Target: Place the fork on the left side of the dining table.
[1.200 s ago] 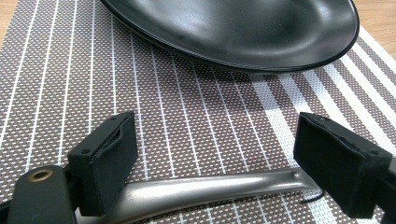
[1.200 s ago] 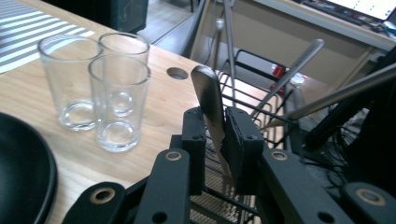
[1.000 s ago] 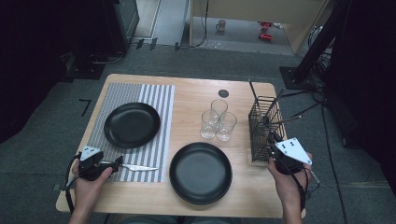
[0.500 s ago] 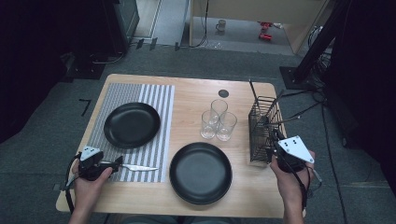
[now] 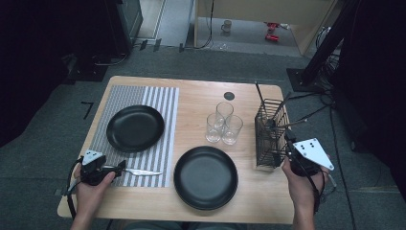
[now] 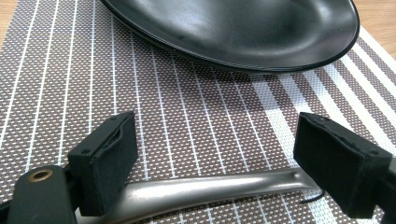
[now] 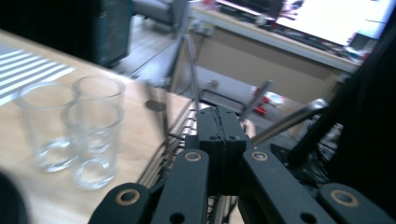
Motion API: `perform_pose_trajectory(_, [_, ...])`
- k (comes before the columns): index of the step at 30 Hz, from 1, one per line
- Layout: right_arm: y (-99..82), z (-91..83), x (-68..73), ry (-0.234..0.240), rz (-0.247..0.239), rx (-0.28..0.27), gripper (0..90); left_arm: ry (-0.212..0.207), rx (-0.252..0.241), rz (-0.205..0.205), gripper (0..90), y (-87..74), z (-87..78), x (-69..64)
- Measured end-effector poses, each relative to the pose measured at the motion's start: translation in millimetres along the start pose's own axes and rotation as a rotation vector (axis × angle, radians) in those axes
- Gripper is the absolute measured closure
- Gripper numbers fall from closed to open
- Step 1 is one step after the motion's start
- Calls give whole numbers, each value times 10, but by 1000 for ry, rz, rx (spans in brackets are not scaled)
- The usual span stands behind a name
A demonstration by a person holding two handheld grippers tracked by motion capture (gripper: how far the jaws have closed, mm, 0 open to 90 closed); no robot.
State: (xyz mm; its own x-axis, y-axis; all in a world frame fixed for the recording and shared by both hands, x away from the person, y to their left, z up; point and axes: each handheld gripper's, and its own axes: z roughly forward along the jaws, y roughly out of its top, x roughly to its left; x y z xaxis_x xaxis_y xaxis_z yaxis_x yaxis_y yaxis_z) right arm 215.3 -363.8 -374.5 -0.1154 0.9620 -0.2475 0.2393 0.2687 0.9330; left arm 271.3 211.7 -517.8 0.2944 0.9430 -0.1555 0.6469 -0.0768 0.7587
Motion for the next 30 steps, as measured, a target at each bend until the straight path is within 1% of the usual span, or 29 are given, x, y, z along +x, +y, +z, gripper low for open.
perform_pose_trajectory(1, [16, -3, 35, 9, -23, 13, 900, 0, 0, -1, 140, 0, 0, 0])
perform_pose_trajectory(2, [22, 0, 61, 17, -33, 20, 900, 0, 0, 0, 140, 0, 0, 0])
perform_pose_trajectory(4, [21, 20, 110, 45, -27, 38, 877, 0, 0, 2, 140, 0, 0, -1])
perform_pose_trajectory(6, [18, 38, 118, 48, -18, 37, 868, 0, 0, 1, 139, 0, 0, -2])
perform_pose_trajectory(7, [16, 58, 123, 53, -2, 38, 862, 0, 1, 1, 139, 0, 0, -1])
perform_pose_trajectory(8, [15, 107, 128, 63, 33, 39, 843, -1, 0, -1, 140, 0, -1, 2])
perform_pose_trajectory(10, [16, 143, 136, 71, 54, 37, 829, -2, -1, -1, 140, 0, 0, 2])
perform_pose_trajectory(13, [17, 208, 160, 86, 64, 37, 800, -2, -1, -1, 139, 1, 0, 2])
perform_pose_trajectory(15, [20, 257, 165, 97, 80, 36, 780, -3, 0, -1, 140, 1, -1, 3])
perform_pose_trajectory(18, [25, 344, 164, 102, 116, 42, 744, -3, 0, -2, 140, 1, -1, 4])
perform_pose_trajectory(22, [37, 469, 146, 89, 169, 53, 724, -3, -1, -2, 140, 1, -1, 3])
perform_pose_trajectory(25, [51, 561, 156, 94, 177, 66, 715, -4, -1, -3, 140, 1, -1, 4])
perform_pose_trajectory(26, [51, 561, 156, 94, 177, 66, 715, -4, -1, -3, 139, 1, -1, 4])
perform_pose_trajectory(27, [58, 614, 170, 91, 178, 76, 727, -4, -1, -3, 140, 1, -1, 5])
perform_pose_trajectory(30, [61, 671, 193, 88, 176, 88, 767, -4, -1, -3, 139, 0, -1, 5])
